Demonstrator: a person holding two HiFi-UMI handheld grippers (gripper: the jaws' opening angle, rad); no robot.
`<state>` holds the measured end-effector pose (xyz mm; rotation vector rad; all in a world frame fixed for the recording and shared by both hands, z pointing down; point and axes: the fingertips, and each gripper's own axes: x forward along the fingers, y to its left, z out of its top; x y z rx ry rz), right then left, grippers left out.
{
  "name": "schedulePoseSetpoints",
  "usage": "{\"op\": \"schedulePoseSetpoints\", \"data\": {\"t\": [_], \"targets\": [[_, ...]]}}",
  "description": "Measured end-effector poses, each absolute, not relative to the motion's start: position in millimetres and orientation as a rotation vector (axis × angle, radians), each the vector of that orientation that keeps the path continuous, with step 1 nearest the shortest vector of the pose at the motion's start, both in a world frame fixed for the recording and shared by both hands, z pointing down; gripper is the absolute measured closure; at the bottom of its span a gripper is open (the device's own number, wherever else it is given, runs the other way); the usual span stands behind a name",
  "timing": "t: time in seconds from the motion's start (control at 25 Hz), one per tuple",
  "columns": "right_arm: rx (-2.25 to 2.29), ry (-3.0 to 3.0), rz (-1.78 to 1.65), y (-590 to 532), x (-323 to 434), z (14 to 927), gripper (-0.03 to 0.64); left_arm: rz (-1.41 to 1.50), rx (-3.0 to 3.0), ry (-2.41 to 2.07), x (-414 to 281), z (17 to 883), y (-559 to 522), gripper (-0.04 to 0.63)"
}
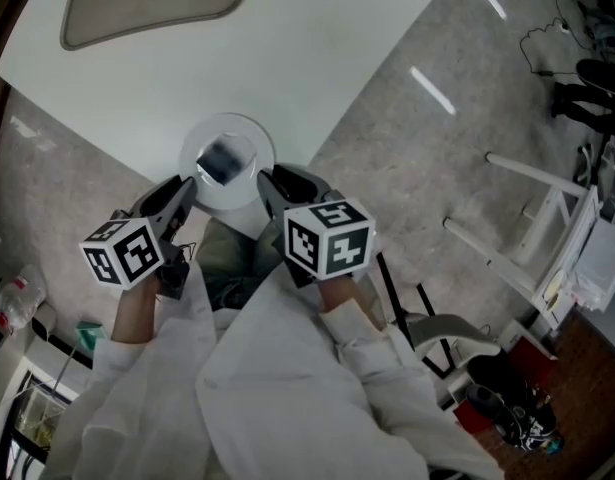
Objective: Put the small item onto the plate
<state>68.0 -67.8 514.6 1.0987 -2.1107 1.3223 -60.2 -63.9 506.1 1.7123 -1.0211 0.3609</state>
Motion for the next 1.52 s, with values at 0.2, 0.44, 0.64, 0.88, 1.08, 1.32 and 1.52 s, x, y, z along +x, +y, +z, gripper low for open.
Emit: {"op": "schedulePoseSetpoints", "data": {"t": [0.2, 0.44, 0.64, 0.88, 1.08, 1.32, 1.52], "targets": [[1.133, -2.097, 1.33, -68.8, 71.2, 517.1, 0.54, 0.366, 1.712, -1.04, -62.7, 509.9, -64.4, 0.528], [1.149, -2.092, 1.333, -68.7, 71.2, 515.9, 0.543, 0.379, 1.73, -1.046, -62.0, 508.2, -64.3, 0.528], [1.168, -2.076, 1.297, -67.7, 73.7, 510.2, 0.552, 0.425, 1.727, -1.047, -60.3, 506.8, -61.1, 0.528], [1.138, -2.068, 1.311, -68.6, 72.2, 513.0, 0.555, 0.433, 1.71, -1.03, -61.4, 510.5, -55.6, 0.529], [1.127, -2.06, 1.32, -69.4, 74.6, 513.9, 0.555, 0.426, 1.705, -1.036, -59.1, 509.4, -57.1, 0.529], [1.098, -2.077, 1.317, -71.7, 74.0, 504.8, 0.554, 0.406, 1.707, -1.055, -59.2, 498.9, -58.1, 0.529], [1.059, -2.11, 1.301, -76.7, 76.7, 495.7, 0.554, 0.374, 1.712, -1.085, -56.0, 489.5, -61.0, 0.529]]}}
